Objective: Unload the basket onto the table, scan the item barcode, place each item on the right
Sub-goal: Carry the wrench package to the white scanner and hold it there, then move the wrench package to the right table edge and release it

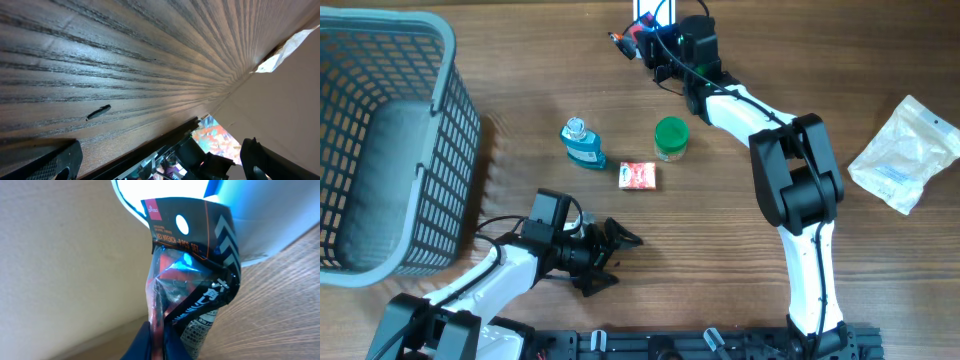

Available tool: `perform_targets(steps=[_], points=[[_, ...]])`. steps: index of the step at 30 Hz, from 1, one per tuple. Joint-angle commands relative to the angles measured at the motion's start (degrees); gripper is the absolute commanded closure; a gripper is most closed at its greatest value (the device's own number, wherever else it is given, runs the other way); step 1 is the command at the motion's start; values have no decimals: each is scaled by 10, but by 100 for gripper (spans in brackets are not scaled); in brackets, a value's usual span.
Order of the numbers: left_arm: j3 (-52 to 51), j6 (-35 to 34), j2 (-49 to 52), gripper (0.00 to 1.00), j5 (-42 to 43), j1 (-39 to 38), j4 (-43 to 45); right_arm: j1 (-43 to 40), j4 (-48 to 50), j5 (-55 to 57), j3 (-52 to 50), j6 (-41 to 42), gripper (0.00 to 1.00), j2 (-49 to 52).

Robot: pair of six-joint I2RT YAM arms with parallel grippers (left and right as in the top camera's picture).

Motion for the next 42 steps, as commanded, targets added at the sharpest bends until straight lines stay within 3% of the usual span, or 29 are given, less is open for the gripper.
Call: perform_targets(steps=[1,7,10,12,14,17,23,26,29,35,39,42], points=[[-31,44,27,0,-222,0,-2,0,27,-18,13,16,95,9],[-31,44,27,0,-222,0,-2,-1,147,-78,18,14,95,9],[-31,44,27,0,-222,0,-2,-1,149,-112,26,5,95,4],[-31,44,27,0,-222,0,-5,-1,130,-118,26,-50,95,-16],[-31,44,27,0,-222,0,-10,-1,35,-106,26,-122,95,-60],[-31,44,27,0,-222,0,-14,-3,-182,-3,26,-252,95,-183],[-31,44,27,0,-222,0,-14,-90,-475,85,26,-360,95,-422],[-31,44,27,0,-221,0,-14,-161,-635,218,26,-406,95,-486],[-31,44,27,0,-222,0,-12,-230,-746,356,20,-428,95,-487],[-31,44,27,0,-221,0,-8,-310,-692,444,-75,-456,95,-409],[-31,44,27,0,-219,0,-18,-389,-674,431,-95,-471,95,-327],[-31,44,26,0,-217,0,-17,-431,-636,352,-95,-526,95,-264]])
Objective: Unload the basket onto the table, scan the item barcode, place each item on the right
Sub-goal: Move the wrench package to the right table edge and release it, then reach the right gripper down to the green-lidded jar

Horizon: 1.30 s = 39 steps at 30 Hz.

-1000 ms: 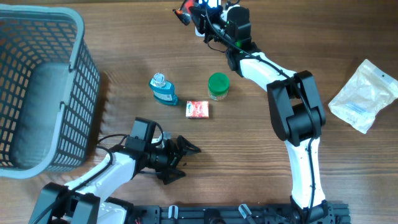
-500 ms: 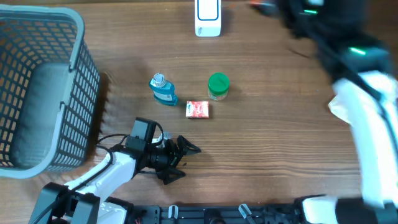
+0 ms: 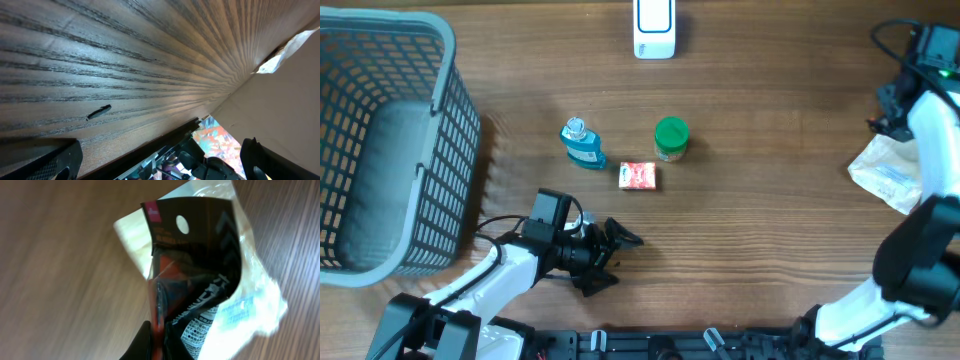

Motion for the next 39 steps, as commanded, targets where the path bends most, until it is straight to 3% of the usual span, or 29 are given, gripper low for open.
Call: perform_targets(steps=[1,4,5,7,8,9,10,15,18,21,22,25,30,31,33,36,39], points=[[-33,43,27,0,-213,2,-7,-38,23,-68,2,-49,95,57],[-33,43,27,0,-209,2,-6,-57,31,-102,2,-48,94,89],[-33,43,27,0,-209,2,-6,-61,33,-102,2,-48,84,94],[-33,43,26,0,-209,2,-6,-66,24,-102,2,-50,76,93],[-33,43,27,0,-207,2,-6,-69,17,-101,2,-57,63,87],[-33,41,26,0,-206,2,-6,-71,16,-101,2,-73,24,80],[-33,42,27,0,-207,2,-6,-75,7,-101,5,-82,0,68],[-33,46,26,0,-175,2,13,-72,-94,-119,65,-63,0,-61],[-33,61,26,0,-158,2,40,-21,-107,-153,80,-80,0,-166],[-33,65,26,0,-175,2,42,94,-139,-211,80,-78,0,-240],[-33,66,26,0,-175,2,42,153,-161,-276,80,-70,0,-247],[-33,66,26,0,-177,2,32,275,-197,-297,79,-34,0,-243],[-33,76,26,0,-177,2,29,377,-86,-264,79,1,0,-242],[-33,76,26,0,-177,2,29,387,-60,-277,79,32,0,-241],[-33,76,26,0,-177,2,29,410,-49,-270,79,175,0,-224],[-33,76,26,0,-177,2,29,447,-116,-256,80,491,18,-154],[-33,76,26,0,-177,2,28,470,-101,-319,80,663,20,-62]])
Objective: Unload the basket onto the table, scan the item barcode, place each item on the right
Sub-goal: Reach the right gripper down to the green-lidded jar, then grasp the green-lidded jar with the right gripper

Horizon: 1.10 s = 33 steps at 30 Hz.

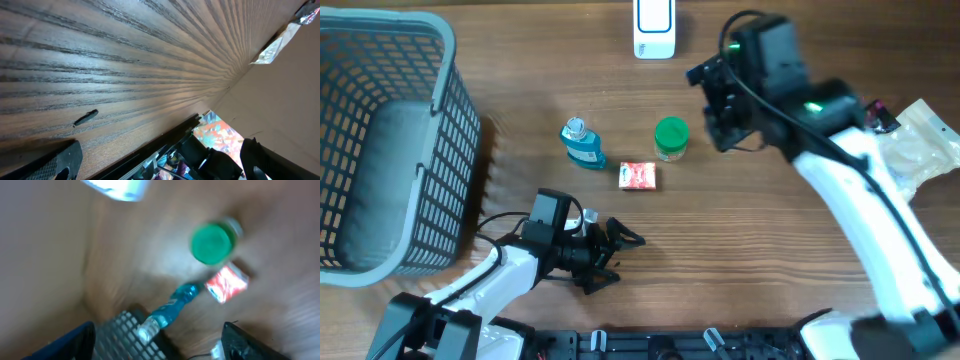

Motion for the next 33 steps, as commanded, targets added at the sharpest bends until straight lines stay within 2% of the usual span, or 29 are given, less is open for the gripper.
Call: perform_targets(steps=[1,4,8,15,30,32,33], points=[[-27,54,26,0,-190,2,-8,22,30,-59,-2,277,21,106],[-27,54,26,0,-190,2,-13,24,75,-88,-1,286,23,167],[-27,54,26,0,-190,2,-21,22,80,-91,5,286,26,219],[-27,68,26,0,-192,2,-25,18,82,22,5,286,20,228],[-27,68,26,0,-192,2,-25,14,72,-11,4,286,15,300],[-27,68,26,0,-192,2,-25,12,71,-11,4,286,19,302],[-27,68,26,0,-192,2,-25,12,71,-11,4,286,27,302]])
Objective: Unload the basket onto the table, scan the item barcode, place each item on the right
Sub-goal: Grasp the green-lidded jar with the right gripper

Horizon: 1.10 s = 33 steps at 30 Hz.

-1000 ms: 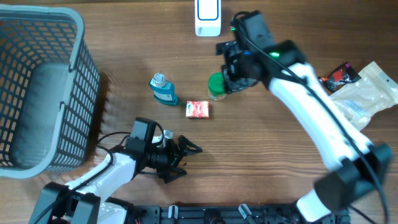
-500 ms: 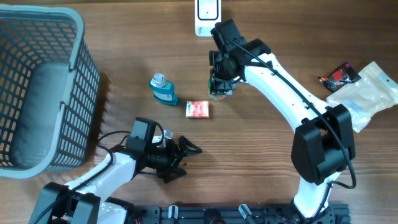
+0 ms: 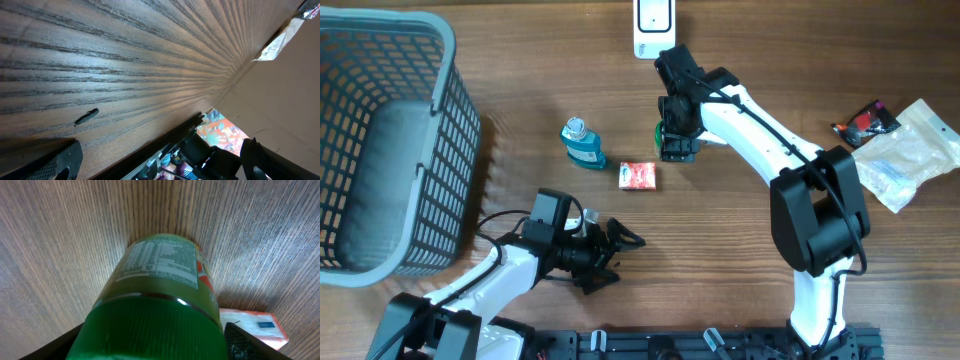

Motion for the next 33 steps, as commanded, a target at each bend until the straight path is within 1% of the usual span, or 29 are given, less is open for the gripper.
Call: perform_targets(steps=[1,3,5,8,11,15,18,22,23,25,27,33], points=[[-30,46,26,0,-192,2,-11,-5,0,-5,4,26,32,10],[-30,46,26,0,-192,2,-11,-8,-6,-5,4,25,45,10],[-30,46,26,0,-192,2,-11,-9,-18,-5,4,14,46,10],[-30,46,26,0,-192,2,-11,-10,-25,-3,4,-73,48,10],[-30,46,26,0,-192,2,-11,-10,-26,-3,4,-131,46,10],[-30,46,26,0,-192,2,-12,-11,-24,-2,4,-164,44,10],[-30,46,26,0,-192,2,-12,-11,-16,9,4,-196,37,10],[-30,46,26,0,-192,2,-11,-15,-16,10,4,-201,32,10],[-30,46,26,0,-192,2,-11,-17,-16,10,4,-205,30,10],[-30,46,26,0,-192,2,-11,-22,-15,10,4,-218,23,10],[-30,46,26,0,-193,2,-11,-26,-16,10,4,-220,21,10],[-30,46,26,0,-194,2,-11,-32,-15,7,4,-231,27,10]])
